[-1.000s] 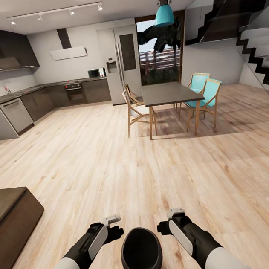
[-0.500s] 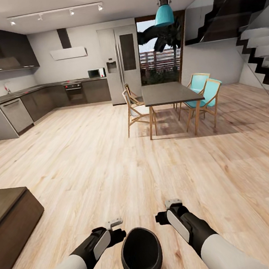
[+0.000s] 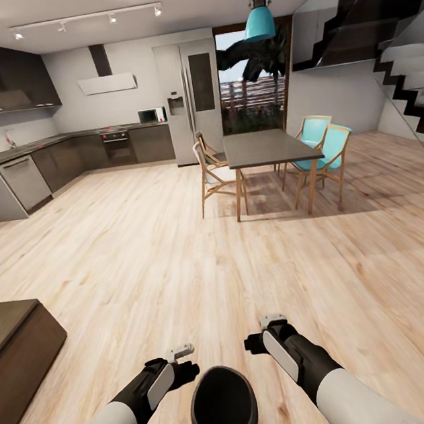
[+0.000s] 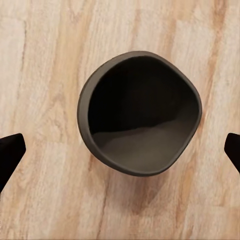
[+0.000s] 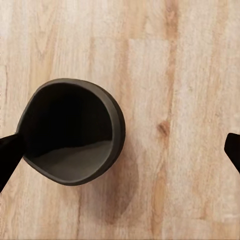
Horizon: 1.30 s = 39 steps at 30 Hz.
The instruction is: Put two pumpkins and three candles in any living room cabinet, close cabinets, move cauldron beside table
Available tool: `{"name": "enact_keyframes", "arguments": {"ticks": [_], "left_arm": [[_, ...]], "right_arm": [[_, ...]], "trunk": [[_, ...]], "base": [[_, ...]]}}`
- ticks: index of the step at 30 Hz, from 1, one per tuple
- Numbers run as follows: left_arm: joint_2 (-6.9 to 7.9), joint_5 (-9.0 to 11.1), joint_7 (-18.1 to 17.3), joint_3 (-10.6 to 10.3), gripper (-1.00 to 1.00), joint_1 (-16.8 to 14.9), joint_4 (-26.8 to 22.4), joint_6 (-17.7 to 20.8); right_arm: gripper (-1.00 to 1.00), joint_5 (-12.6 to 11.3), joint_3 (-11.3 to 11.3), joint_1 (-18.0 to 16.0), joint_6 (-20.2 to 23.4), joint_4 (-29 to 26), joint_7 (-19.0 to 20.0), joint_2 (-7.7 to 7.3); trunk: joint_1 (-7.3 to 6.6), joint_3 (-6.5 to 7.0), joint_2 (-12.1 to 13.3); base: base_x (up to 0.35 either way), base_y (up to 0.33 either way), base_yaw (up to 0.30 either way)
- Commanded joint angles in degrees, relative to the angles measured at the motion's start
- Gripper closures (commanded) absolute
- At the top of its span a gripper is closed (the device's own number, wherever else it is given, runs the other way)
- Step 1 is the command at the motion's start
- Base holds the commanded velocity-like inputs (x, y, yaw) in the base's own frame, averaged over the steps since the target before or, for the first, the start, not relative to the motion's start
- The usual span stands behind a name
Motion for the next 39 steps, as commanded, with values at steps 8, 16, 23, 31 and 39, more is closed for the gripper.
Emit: {"name": "enact_keyframes", "arguments": {"ticks": [8, 16, 23, 31, 39], "left_arm": [[0.24, 0.63, 0.49, -0.42, -1.0, -0.04, -0.09, 0.44], [0.26, 0.66, 0.5, -0.41, -1.0, -0.04, -0.12, 0.46], [0.12, 0.66, 0.49, -0.42, -1.0, -0.04, -0.32, 0.02], [0.18, 0.74, 0.49, -0.42, -1.0, 0.02, -0.75, -0.53], [0.22, 0.75, 0.49, -0.42, -1.0, 0.05, -0.74, -0.59]], "right_arm": [[-1.0, -3.87, 0.25, -0.06, 1.54, -0.14, -0.42, 0.0], [-1.0, -4.16, 0.45, -0.08, 2.95, -0.19, -0.33, 0.0], [-1.0, -4.2, 0.47, -0.12, 3.09, -0.2, -0.32, 0.0], [-1.0, -4.2, 0.48, -0.11, 3.05, -0.12, -0.32, 0.0], [-1.0, -4.0, 2.6, -0.04, 3.01, -0.4, 5.28, 0.0]], "trunk": [[0.02, -0.06, -0.03], [0.02, -0.06, -0.03], [0.02, -0.06, -0.03], [0.68, -0.59, -1.23], [2.44, -2.03, -4.44]], "base": [[0.143, 0.0, 0.0], [0.082, 0.056, 0.0], [0.013, 0.01, 0.0], [0.001, 0.001, 0.0], [0.0, 0.0, 0.0]]}}
